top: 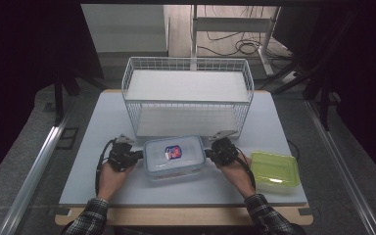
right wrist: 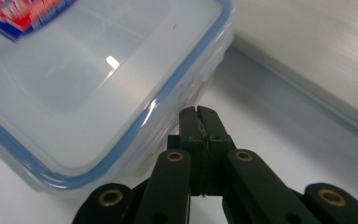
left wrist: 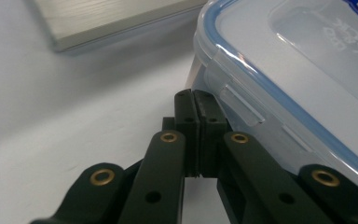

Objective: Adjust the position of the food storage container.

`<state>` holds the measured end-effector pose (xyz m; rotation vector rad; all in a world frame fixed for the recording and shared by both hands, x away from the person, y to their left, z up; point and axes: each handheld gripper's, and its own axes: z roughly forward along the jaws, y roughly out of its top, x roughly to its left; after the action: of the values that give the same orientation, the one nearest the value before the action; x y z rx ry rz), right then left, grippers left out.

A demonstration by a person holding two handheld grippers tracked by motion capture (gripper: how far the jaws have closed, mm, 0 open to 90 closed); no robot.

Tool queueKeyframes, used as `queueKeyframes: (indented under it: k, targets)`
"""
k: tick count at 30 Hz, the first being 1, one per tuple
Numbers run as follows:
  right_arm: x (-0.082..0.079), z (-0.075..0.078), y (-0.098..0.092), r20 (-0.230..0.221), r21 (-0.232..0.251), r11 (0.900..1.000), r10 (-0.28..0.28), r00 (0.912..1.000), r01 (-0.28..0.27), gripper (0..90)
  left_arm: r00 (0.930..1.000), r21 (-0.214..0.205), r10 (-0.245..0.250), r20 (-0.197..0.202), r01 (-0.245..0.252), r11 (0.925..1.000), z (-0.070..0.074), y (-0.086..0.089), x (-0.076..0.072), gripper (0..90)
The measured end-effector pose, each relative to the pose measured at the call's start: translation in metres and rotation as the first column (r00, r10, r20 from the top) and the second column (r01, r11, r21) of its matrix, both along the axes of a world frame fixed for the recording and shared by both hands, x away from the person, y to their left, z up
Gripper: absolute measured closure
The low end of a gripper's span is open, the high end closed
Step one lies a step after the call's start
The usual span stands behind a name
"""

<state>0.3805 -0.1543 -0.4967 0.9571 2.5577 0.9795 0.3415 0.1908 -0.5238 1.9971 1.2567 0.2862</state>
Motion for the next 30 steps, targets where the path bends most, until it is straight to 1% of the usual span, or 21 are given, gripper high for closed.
queueKeyframes:
  k: [1,2,3,4,6,7,10,12,16,18,21,23,24,25,26,27,28,30]
  targets:
    - [-0.001,-0.001,0.000,0.001,-0.008,1.0000,0.001,1.0000,-0.001,89.5,1.0000,0.010,-0.001,0.000,0.002,0.9999,0.000,-0.002,0.001,89.7]
    - [-0.002,0.000,-0.002,0.005,-0.007,1.0000,0.006,1.0000,-0.006,89.5,1.0000,0.006,-0.006,-0.004,0.006,1.0000,0.000,-0.003,0.001,89.7]
    - [-0.003,0.001,-0.003,-0.006,-0.012,0.9999,0.000,1.0000,-0.001,89.5,0.9997,-0.011,-0.021,-0.012,0.021,0.9997,0.000,-0.004,0.003,89.7]
    - [-0.005,0.002,-0.004,0.003,-0.028,0.9996,-0.004,1.0000,0.004,89.5,0.9995,-0.016,-0.028,-0.013,0.028,0.9995,-0.001,-0.005,0.003,89.7]
    - [-0.009,0.003,-0.007,0.004,-0.042,0.9991,-0.003,1.0000,0.003,89.6,0.9994,-0.008,-0.034,-0.010,0.034,0.9994,0.000,-0.008,0.004,89.8]
    - [-0.012,0.003,-0.009,-0.004,-0.040,0.9992,-0.007,1.0000,0.007,89.5,0.9991,-0.005,-0.041,-0.011,0.041,0.9992,0.000,-0.009,0.004,89.7]
    - [-0.020,0.005,-0.015,-0.026,-0.036,0.9993,-0.010,0.9996,0.009,89.5,0.9984,-0.016,-0.055,-0.011,0.055,0.9984,0.000,-0.013,0.006,89.8]
    - [-0.025,0.006,-0.018,-0.025,-0.045,0.9990,-0.003,0.9997,0.002,89.5,0.9980,-0.010,-0.063,-0.007,0.063,0.9980,0.000,-0.016,0.007,89.8]
    - [-0.033,0.007,-0.024,-0.030,-0.050,0.9987,-0.001,0.9996,-0.001,89.5,0.9971,-0.014,-0.075,-0.009,0.075,0.9971,0.001,-0.021,0.006,89.8]
    - [-0.035,0.007,-0.026,-0.028,-0.054,0.9985,-0.001,0.9996,0.000,89.5,0.9964,-0.015,-0.084,-0.012,0.083,0.9964,0.001,-0.024,0.005,89.8]
    - [-0.038,0.008,-0.031,-0.026,-0.058,0.9983,-0.005,0.9997,0.004,89.5,0.9945,-0.030,-0.104,-0.014,0.104,0.9942,0.000,-0.027,0.004,89.8]
    - [-0.039,0.007,-0.034,-0.033,-0.049,0.9988,-0.009,0.9994,0.008,89.5,0.9935,-0.028,-0.113,-0.012,0.113,0.9932,0.000,-0.028,0.004,89.8]
    - [-0.039,0.007,-0.036,-0.038,-0.043,0.9991,-0.007,0.9993,0.005,89.4,0.9933,-0.011,-0.115,-0.010,0.115,0.9933,0.001,-0.028,0.004,88.5]
    - [-0.039,0.008,-0.038,-0.044,-0.035,0.9994,-0.005,0.9990,0.003,88.8,0.9943,0.016,-0.107,0.000,0.107,0.9942,0.001,-0.028,0.003,83.6]
    - [-0.040,0.008,-0.039,-0.038,-0.038,0.9993,-0.008,0.9992,0.006,86.9,0.9951,0.034,-0.099,0.006,0.099,0.9945,0.002,-0.026,0.002,77.2]
    - [-0.040,0.009,-0.041,-0.027,-0.046,0.9988,-0.018,0.9995,0.016,84.3,0.9962,0.043,-0.087,0.011,0.086,0.9953,0.003,-0.023,0.001,73.2]
    - [-0.040,0.011,-0.043,-0.013,-0.049,0.9986,-0.022,0.9997,0.021,82.0,0.9970,0.036,-0.075,0.017,0.074,0.9966,0.005,-0.019,0.000,69.4]
    - [-0.039,0.013,-0.050,-0.004,-0.027,0.9987,-0.043,0.9991,0.043,76.0,0.9974,0.004,-0.064,0.032,0.064,0.9979,0.008,-0.010,-0.002,56.9]
